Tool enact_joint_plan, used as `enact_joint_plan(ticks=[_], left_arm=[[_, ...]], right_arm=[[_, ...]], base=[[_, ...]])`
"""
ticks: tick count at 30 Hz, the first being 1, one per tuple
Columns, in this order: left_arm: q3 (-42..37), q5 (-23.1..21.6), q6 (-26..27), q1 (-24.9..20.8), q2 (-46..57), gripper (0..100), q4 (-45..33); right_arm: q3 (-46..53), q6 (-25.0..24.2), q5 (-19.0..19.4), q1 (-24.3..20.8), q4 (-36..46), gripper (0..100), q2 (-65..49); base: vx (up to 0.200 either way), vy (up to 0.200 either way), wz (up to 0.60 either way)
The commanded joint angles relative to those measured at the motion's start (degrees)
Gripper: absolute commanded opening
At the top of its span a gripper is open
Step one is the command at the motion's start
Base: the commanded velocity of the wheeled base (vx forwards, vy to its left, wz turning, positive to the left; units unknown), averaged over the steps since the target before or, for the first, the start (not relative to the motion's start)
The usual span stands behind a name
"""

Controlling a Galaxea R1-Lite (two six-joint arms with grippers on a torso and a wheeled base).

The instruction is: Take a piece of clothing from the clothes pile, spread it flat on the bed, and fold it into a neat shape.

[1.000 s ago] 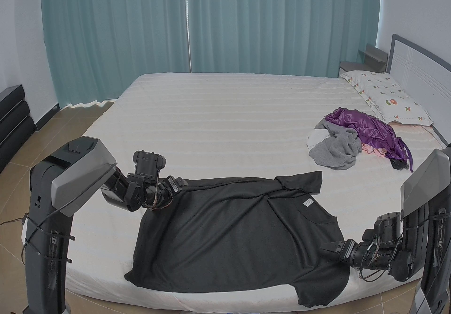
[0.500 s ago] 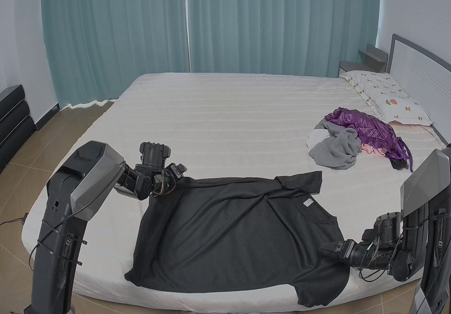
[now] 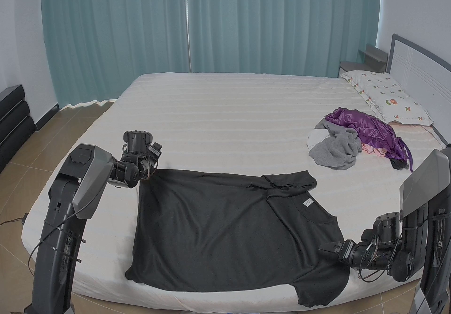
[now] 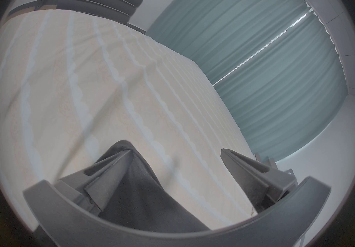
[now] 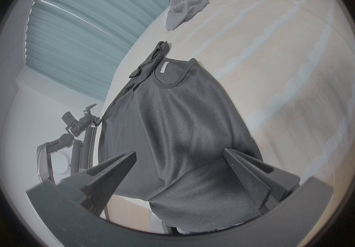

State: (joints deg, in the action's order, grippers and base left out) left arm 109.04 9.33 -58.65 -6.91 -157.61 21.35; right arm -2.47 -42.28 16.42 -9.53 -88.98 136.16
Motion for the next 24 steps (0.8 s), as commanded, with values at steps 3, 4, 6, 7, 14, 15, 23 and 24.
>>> enact_joint_plan(ticks=[3, 4, 6, 7, 14, 15, 23, 24], left_arm=[[-0.15, -0.10, 0.11, 0.50, -0.42, 100, 0.10], [-0.24, -0.19, 0.11, 0.67, -0.24, 100, 0.10], [-0.32, -0.19, 0.11, 1.46, 0.02, 100, 0.10], [-0.32, -0.27, 0.11, 1.73, 0.11, 100, 0.10], [-0.32, -0.19, 0.47, 3.40, 0.55, 100, 0.19], [-0.32, -0.27, 0.47, 3.40, 0.46, 100, 0.19], [-1.20, -0.62, 6.44, 2.87, -0.85, 100, -0.25], [-1.20, -0.71, 6.53, 2.78, -0.94, 100, -0.43]], right_arm=[[0.10, 0.00, 0.01, -0.05, -0.85, 100, 0.07], [0.10, 0.00, 0.01, -0.05, -0.76, 100, 0.07], [0.10, 0.00, 0.01, -0.05, -0.76, 100, 0.07], [0.10, 0.00, 0.01, -0.05, -0.76, 100, 0.07], [0.10, 0.00, 0.01, -0.05, -0.76, 100, 0.16], [0.10, 0.00, 0.01, -0.05, -0.85, 100, 0.16], [0.10, 0.00, 0.01, -0.05, -0.76, 100, 0.16], [0.10, 0.00, 0.01, -0.05, -0.76, 100, 0.16]], base=[[0.000, 0.000, 0.00], [0.000, 0.000, 0.00], [0.000, 0.000, 0.00], [0.000, 0.000, 0.00], [0.000, 0.000, 0.00], [0.000, 0.000, 0.00], [0.000, 0.000, 0.00], [0.000, 0.000, 0.00]])
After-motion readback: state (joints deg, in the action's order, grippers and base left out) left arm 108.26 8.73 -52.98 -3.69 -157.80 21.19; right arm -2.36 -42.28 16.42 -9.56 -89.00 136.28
